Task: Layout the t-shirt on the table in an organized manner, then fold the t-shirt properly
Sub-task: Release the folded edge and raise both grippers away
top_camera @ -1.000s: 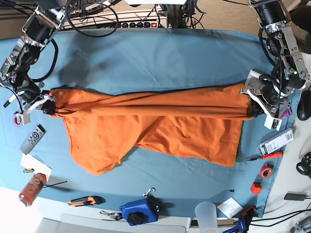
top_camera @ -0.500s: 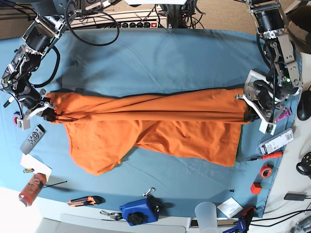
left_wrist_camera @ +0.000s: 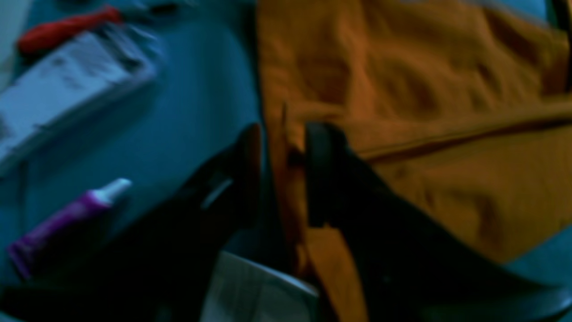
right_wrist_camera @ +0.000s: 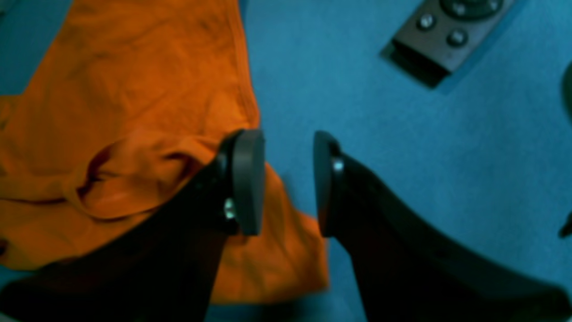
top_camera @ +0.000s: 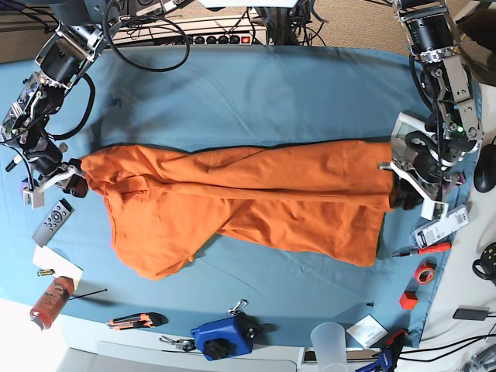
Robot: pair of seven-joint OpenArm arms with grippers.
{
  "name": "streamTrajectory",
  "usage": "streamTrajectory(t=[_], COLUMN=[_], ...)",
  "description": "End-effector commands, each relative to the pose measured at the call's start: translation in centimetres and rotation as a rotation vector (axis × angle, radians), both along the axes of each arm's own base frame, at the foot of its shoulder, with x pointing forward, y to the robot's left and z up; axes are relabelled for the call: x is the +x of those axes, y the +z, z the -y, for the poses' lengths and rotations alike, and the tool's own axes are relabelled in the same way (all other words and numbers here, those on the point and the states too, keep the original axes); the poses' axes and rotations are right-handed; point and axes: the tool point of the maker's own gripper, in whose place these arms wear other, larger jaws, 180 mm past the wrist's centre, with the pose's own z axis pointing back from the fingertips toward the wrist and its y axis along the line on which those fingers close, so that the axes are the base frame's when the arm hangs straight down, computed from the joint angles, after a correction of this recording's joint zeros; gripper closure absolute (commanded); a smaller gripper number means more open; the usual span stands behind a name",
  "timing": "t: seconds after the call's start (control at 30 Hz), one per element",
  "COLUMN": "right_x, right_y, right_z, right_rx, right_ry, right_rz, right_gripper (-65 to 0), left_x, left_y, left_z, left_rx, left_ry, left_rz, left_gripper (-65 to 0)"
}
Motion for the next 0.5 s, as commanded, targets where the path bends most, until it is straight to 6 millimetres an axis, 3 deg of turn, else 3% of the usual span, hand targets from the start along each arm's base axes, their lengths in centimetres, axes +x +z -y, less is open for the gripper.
streamTrajectory(t=[0.0,0.13,0.27,0.37,0.47], right_x=[1.4,1.8,1.9,0.9,-1.0], right_y=[2.7,3.7,5.6,7.4,8.7], right_z=[1.0,0.8,-0.6,0.0,2.0], right_rx=[-0.016,0.016,0.162,0.199,0.166], right_ry=[-0.011,-0.003,0.037,0.031,-0.019], right_rz=[0.082,0.107,0.144,0.187,0.206], right_gripper=[-19.6,-19.6,-19.5,-19.4,-19.3], left_x=[0.9,0.8,-0.1,-1.1,-2.7], left_y=[1.9,1.7,1.4,3.4,6.8], left_z=[-0.3,-0.4,0.5,1.0,-0.8], left_rx=[0.0,0.001,-0.035,-0.079,-0.022], left_ry=[-0.001,0.001,-0.031,-0.061,-0.038], left_rz=[0.066,0.056,-0.023,-0.022,0.033], left_gripper=[-21.6,-21.6,-21.5,-17.8,-11.6])
